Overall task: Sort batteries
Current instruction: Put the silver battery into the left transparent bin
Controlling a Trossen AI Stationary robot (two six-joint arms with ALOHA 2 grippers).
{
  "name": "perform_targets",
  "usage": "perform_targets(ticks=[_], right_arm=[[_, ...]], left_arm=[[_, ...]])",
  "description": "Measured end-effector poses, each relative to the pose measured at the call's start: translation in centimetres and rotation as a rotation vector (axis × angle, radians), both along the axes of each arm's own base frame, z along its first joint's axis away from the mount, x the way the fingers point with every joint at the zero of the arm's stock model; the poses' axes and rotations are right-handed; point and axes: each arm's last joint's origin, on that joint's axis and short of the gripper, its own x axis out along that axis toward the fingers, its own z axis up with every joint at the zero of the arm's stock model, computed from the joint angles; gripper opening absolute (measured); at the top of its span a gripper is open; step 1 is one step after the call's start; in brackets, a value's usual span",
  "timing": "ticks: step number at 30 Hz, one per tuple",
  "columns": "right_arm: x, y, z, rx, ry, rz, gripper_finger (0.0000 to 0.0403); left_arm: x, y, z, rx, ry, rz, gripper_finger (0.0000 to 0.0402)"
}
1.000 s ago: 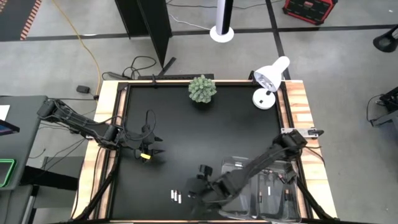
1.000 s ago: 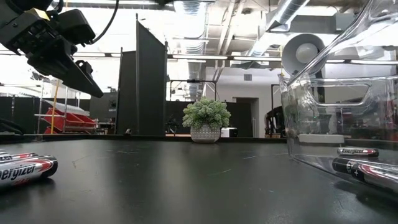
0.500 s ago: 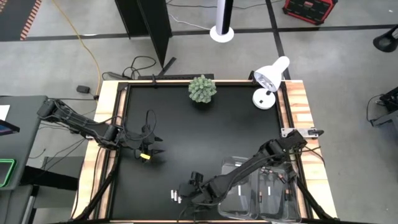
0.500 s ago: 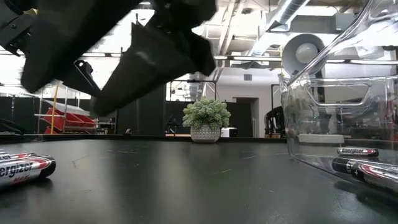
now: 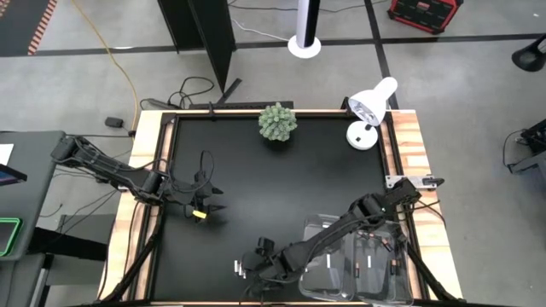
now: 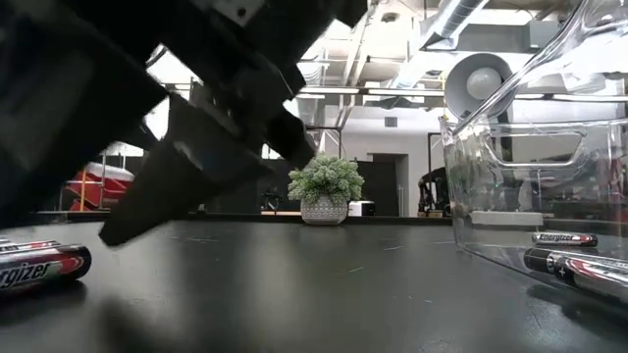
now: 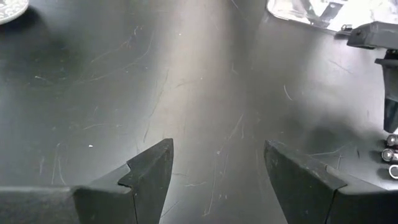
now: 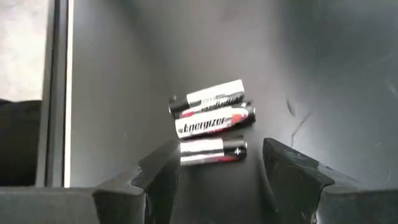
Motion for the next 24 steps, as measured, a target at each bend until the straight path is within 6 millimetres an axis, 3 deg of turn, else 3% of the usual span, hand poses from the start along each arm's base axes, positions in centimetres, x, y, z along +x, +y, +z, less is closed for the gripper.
perform_targets(ticks=[24], right_arm=[[0.2,0.16,-0.19,0.01,-0.033,-0.032,0.0242]], left_arm=[[0.0,-0.01,0.0,0.005,0.001,-0.003,0.0247]])
